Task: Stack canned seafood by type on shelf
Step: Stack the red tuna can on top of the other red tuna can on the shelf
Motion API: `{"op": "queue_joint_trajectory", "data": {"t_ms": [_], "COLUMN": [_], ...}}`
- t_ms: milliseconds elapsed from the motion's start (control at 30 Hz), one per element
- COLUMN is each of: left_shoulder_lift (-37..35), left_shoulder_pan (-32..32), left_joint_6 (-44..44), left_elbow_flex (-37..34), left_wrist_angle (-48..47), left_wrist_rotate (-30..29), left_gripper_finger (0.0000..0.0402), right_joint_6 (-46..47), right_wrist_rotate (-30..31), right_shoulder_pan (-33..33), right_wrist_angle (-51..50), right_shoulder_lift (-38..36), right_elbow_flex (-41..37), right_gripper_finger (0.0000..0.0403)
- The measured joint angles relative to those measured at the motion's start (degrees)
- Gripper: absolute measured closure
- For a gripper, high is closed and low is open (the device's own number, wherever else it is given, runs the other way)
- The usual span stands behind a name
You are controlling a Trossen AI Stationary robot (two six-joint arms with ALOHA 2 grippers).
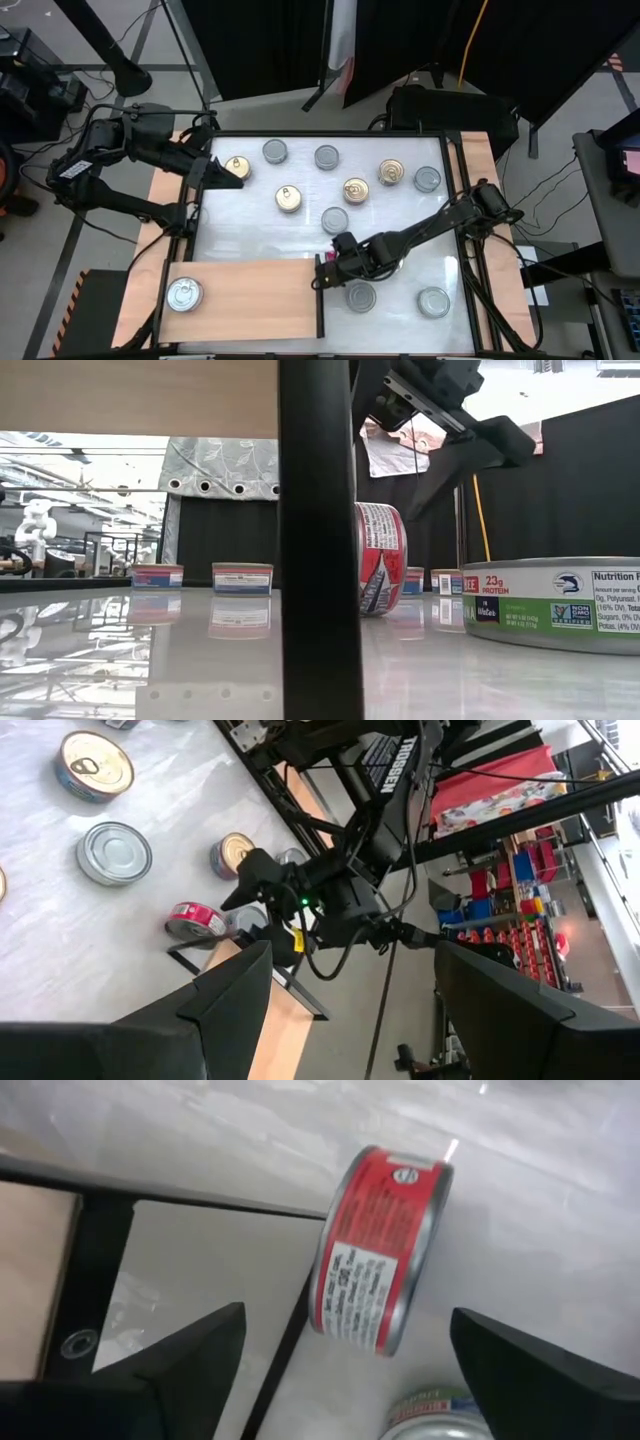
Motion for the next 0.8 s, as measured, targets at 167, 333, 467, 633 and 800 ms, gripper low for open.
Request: {"op": "queue_joint_trajectory", "data": {"t_ms": [167,333,467,633,800], "left_shoulder_lift": [0.00,0.00,0.00,0.00,0.00], "left_shoulder_pan": [0.00,0.00,0.00,0.00,0.00], "left_joint_6": [0.01,-0.01,-0.02,-0.02,-0.02], "left_elbow_flex": [0.01,0.00,0.00,0.00,0.00], "left_wrist_angle": [0.01,0.01,-0.01,-0.27,-0.36], "left_wrist_rotate": [0.02,0.03,0.04,0.06,0.07], "left_gripper_finger": [0.0123,0.0123,0.0123,0.0123,0.0123], "right_joint_6": [-2.32,-2.17,-0.72,1.62,4.26], "right_wrist_rotate": [0.48,1.64,2.16,5.42,7.81], "right_shoulder_pan": [-0.08,0.92,2.65,5.65,9.34], "right_wrist_angle": [0.03,0.03,-0.41,-3.61,-6.98], "right_shoulder_lift": [0.06,0.14,0.25,0.21,0.46], "right_elbow_flex": [-0.02,-0.02,-0.04,-0.16,-0.38], "right_gripper_finger": [0.0106,0.0133,0.0131,0.0102,0.0077]}}
